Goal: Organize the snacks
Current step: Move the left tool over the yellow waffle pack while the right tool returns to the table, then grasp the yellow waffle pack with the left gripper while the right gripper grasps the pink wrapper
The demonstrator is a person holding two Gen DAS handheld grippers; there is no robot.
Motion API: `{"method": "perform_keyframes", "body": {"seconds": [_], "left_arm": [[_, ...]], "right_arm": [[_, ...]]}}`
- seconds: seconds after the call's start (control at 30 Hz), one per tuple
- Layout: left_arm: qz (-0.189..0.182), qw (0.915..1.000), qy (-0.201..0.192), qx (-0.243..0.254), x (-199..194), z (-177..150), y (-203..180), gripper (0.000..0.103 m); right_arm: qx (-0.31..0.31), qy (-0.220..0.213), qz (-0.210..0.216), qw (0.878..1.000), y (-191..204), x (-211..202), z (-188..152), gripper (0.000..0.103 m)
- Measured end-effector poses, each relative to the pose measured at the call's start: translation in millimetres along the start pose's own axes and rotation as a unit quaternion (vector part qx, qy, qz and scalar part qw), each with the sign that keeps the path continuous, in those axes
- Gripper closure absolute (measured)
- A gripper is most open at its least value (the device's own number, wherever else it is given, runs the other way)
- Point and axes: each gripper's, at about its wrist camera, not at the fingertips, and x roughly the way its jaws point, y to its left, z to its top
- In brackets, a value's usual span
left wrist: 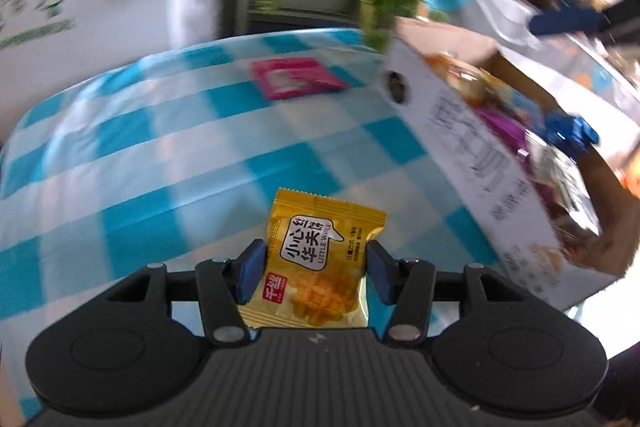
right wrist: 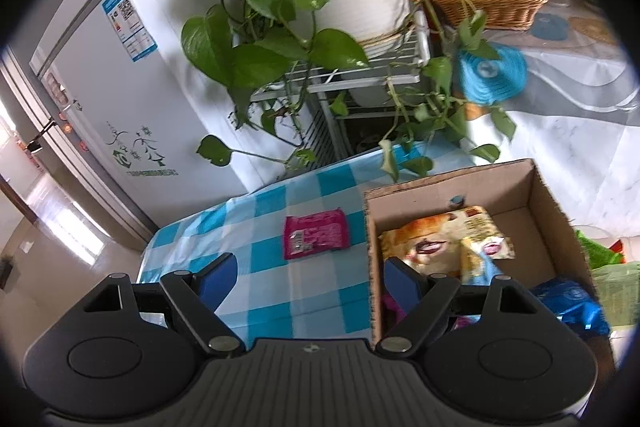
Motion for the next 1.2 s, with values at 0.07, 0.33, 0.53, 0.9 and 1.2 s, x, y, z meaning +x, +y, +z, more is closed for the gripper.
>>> {"method": "perform_keyframes", "body": {"seconds": [0.07,0.33,0.53,0.9,1.2], "left_arm": [[0.019,0.9996,-0.007,-0.018,-5,-2,12,0.050],[0.080,0.9897,-0.037,-0.113,-20,-5,58,0.050],[0.105,0.9798,-0.042,-0.165,-22,-11,80,0.049],[0.090,0.9788,-0.038,-0.180,-16,-10,82,0.021],[0.106,0.9824,-0.027,-0.151,-5,-9,72,0.001]], "right_arm": [[0.001,0.004,0.006,1.000,4,6,0,0.018],[-0.008,0.025,0.020,0.999,24,37,-4,0.018],[-0.022,0.035,0.014,0.999,38,66,-9,0.018],[-0.041,0.044,-0.031,0.998,49,128,-11,0.018],[-0.066,0.061,-0.057,0.994,52,171,-5,0.017]]}}
